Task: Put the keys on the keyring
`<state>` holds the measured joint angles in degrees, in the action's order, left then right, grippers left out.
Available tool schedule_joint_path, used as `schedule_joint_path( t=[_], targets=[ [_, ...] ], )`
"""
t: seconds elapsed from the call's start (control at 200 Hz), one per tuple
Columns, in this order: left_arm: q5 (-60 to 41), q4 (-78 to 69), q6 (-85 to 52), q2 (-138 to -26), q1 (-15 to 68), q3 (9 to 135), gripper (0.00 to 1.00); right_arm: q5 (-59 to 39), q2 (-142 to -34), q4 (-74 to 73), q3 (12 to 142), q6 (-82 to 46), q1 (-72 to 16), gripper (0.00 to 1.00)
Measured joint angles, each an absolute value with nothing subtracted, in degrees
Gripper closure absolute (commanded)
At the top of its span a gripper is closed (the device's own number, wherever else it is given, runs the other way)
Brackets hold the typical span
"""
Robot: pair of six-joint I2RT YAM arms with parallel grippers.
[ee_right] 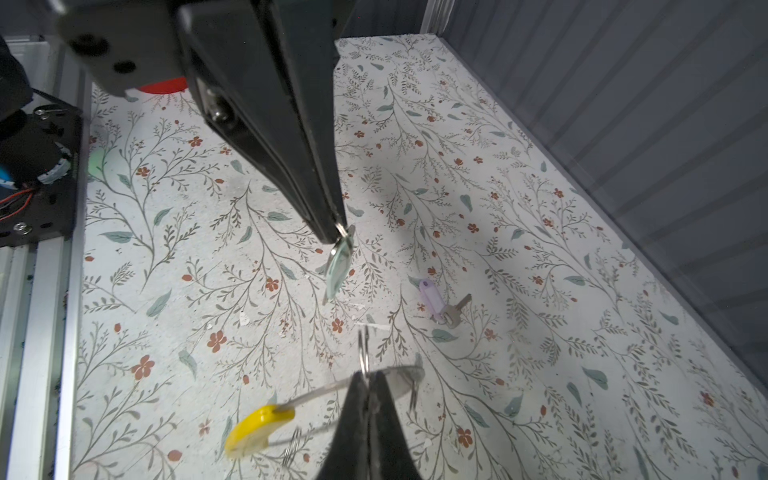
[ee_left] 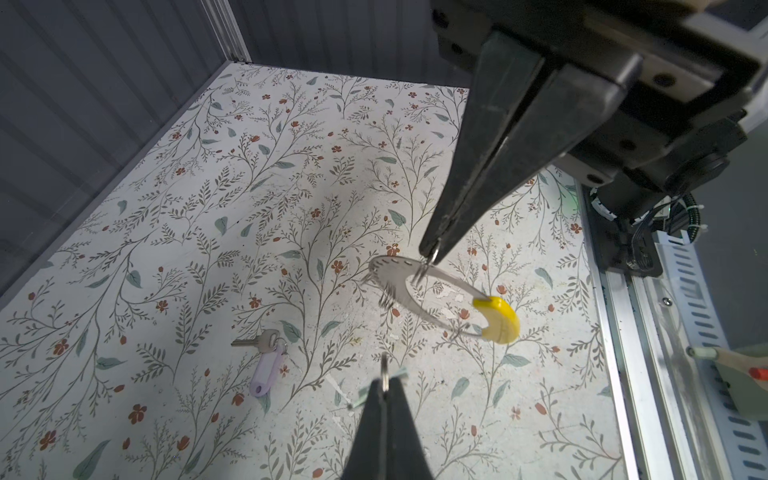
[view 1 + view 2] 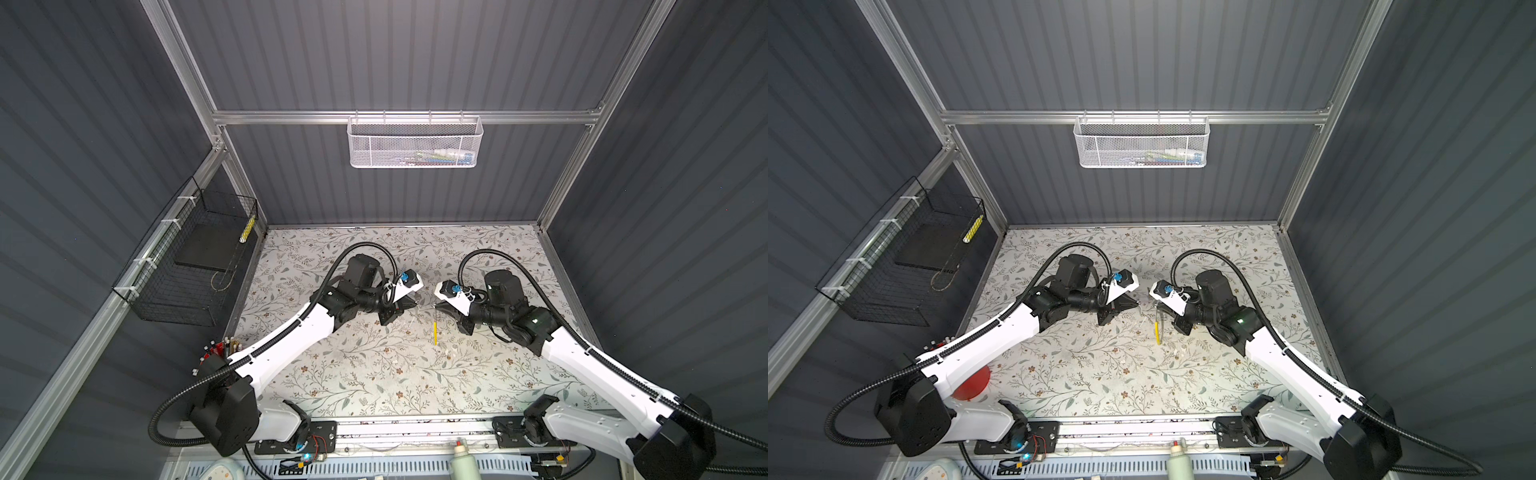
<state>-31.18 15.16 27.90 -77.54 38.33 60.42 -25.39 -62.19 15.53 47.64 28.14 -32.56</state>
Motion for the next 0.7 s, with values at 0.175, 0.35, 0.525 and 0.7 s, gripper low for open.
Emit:
schedule_joint_path(
  t=[0.175, 0.35, 0.525, 0.7],
  targets=[
    [-31.5, 12.4, 32.6, -74.9, 39.2, 58.5, 1.0, -29.0, -62.3, 18.3, 47.9, 30.2, -32.6, 1.0],
    [-31.5, 10.9, 38.0, -73.9, 40.4, 58.2, 1.0, -31.6, -61.4, 18.6, 48.0, 32.2, -32.6, 1.0],
    [-30.1, 10.6, 43.6, -73.1, 42.5, 57.6, 1.0, -33.0, -59.3, 18.2, 47.9, 34.3, -32.6, 1.0],
    [-27.9, 10.3, 47.8, -72.5, 44.4, 57.2, 1.0, -34.2, -57.3, 17.2, 47.7, 36.0, -32.6, 1.0]
  ],
)
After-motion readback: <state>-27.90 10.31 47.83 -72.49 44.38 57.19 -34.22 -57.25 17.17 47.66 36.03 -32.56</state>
